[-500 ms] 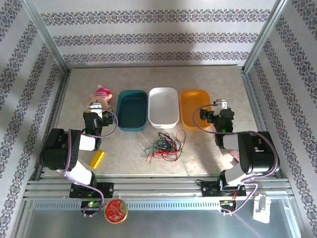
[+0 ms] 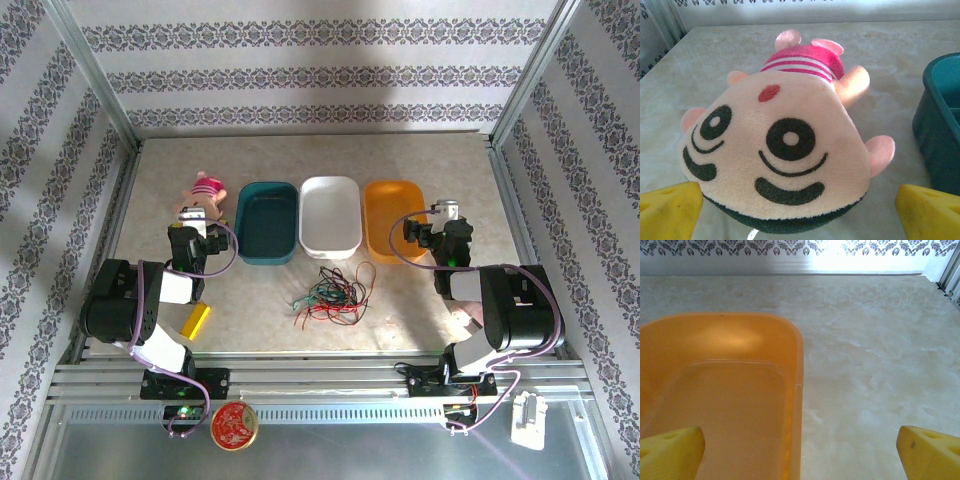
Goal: Untangle the cables
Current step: Untie the cable from multiple cables.
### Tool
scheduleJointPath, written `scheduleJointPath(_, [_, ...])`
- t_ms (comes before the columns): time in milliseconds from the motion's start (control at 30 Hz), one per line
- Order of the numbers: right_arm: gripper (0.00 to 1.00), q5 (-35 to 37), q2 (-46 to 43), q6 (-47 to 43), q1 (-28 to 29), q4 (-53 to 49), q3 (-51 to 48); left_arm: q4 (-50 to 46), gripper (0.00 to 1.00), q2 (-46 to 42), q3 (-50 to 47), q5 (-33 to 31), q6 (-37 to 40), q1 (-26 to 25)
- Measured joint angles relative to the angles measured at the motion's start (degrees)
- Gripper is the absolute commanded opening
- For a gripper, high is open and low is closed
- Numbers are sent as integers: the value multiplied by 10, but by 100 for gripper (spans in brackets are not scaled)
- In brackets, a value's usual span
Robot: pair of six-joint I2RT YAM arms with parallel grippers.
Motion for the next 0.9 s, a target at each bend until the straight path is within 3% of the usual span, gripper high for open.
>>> scheduleJointPath(767, [98,-1,0,0,0,0,0,-2,99,-1,0,1,0,0])
scheduleJointPath(800, [98,-4,0,1,-2,0,0,-18,99,-7,4,3,0,0])
scheduleJointPath(900, [98,-9,0,3,-9,0,0,-184,99,-59,72,2,-12,0])
